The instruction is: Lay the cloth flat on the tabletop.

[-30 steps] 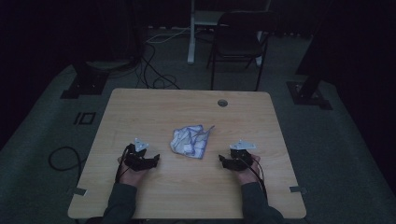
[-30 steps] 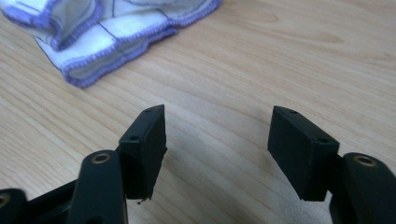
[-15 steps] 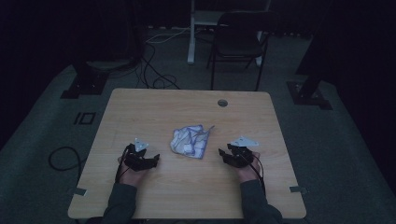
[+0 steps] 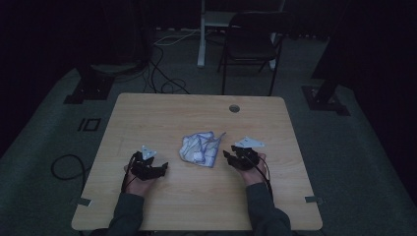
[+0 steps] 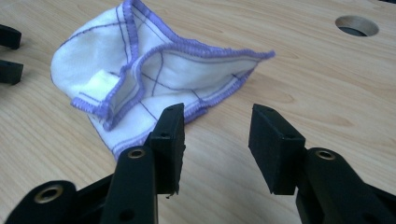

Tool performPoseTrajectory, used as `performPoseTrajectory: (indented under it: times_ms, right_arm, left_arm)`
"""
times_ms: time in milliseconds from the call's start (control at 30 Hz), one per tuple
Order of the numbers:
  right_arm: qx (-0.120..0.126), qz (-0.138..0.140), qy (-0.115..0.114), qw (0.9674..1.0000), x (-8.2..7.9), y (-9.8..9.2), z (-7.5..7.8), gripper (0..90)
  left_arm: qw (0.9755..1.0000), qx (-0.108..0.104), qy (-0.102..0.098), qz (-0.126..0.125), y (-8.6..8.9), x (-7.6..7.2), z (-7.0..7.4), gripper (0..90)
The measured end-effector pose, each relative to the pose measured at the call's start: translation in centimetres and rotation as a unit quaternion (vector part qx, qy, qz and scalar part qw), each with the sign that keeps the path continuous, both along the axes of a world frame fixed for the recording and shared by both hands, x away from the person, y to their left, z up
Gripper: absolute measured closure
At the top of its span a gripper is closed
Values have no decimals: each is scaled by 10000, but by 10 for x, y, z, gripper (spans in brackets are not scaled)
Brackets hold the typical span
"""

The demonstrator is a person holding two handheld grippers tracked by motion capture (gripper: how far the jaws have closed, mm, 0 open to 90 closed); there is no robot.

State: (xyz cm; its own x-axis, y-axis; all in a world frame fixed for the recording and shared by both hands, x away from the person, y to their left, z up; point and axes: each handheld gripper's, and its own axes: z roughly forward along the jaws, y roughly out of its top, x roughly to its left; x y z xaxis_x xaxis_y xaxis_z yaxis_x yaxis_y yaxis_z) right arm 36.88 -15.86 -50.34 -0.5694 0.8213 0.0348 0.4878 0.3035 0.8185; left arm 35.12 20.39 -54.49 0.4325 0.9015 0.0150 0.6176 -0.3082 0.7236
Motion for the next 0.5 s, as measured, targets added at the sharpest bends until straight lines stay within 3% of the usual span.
performPoseTrajectory:
  times_ms: [500]
  right_arm:
    - [12,68,-20,10000,26,23,8,659]
  left_arm:
    - [10000,-7,-1,4,0,0,0,241]
